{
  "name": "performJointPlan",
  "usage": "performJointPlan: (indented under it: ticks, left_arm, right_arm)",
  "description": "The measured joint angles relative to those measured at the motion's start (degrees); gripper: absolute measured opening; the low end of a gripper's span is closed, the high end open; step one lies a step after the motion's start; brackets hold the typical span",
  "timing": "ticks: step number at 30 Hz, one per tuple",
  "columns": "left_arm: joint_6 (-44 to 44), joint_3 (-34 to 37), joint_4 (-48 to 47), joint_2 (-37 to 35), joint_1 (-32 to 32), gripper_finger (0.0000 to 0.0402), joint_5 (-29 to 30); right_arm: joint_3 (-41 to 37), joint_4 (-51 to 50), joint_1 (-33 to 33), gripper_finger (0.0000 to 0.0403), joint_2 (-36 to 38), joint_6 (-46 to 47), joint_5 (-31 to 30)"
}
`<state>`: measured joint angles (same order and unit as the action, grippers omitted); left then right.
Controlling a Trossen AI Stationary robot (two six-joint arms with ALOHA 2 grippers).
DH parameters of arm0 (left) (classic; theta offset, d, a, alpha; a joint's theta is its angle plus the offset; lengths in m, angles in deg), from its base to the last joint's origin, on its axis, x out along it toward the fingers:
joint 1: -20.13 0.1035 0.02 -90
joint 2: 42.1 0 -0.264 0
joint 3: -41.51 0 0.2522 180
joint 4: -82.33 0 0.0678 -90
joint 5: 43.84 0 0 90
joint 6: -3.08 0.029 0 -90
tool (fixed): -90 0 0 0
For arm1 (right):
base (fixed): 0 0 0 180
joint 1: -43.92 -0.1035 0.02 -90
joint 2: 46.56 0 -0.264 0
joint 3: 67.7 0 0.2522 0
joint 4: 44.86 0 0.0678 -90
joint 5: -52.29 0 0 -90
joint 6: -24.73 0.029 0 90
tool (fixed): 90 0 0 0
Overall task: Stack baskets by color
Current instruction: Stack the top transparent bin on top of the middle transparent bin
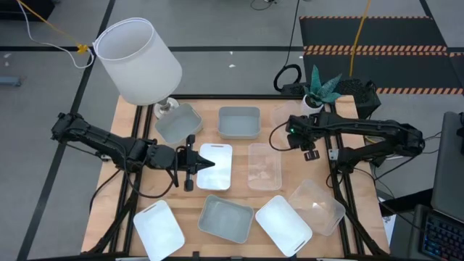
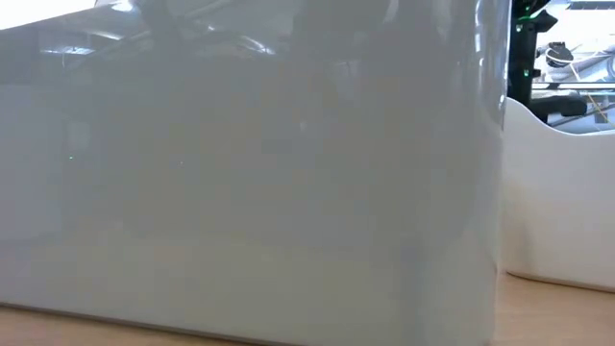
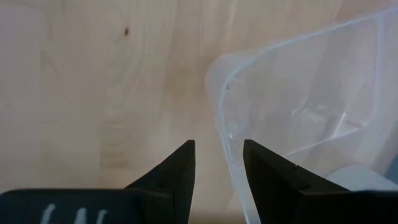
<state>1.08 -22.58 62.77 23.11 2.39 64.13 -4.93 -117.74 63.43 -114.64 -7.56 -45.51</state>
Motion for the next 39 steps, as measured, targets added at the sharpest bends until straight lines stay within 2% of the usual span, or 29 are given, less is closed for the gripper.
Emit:
performJointPlan:
  ticks: [12, 25, 35, 39]
  left_arm:
    - [0.0, 0.0, 0.0, 0.0, 0.0, 0.0008, 0.0]
    - [0.4, 0.0, 0.1, 0.0, 0.0, 0.0008, 0.0]
    - [0.3, 0.0, 0.1, 0.0, 0.0, 0.0008, 0.0]
    - [0.2, 0.0, 0.1, 0.0, 0.0, 0.0008, 0.0]
  right_arm:
    - [-2.2, 3.2, 2.9, 0.0120, 0.0, -4.3, -0.1]
    - [-2.2, 3.2, 3.0, 0.0007, 0.0, -4.7, -2.8]
    - [0.5, 0.2, -1.2, 0.0003, 0.0, 1.8, -3.1]
    - [3.4, -2.7, -4.6, 0.0002, 0.0, 5.0, -5.2]
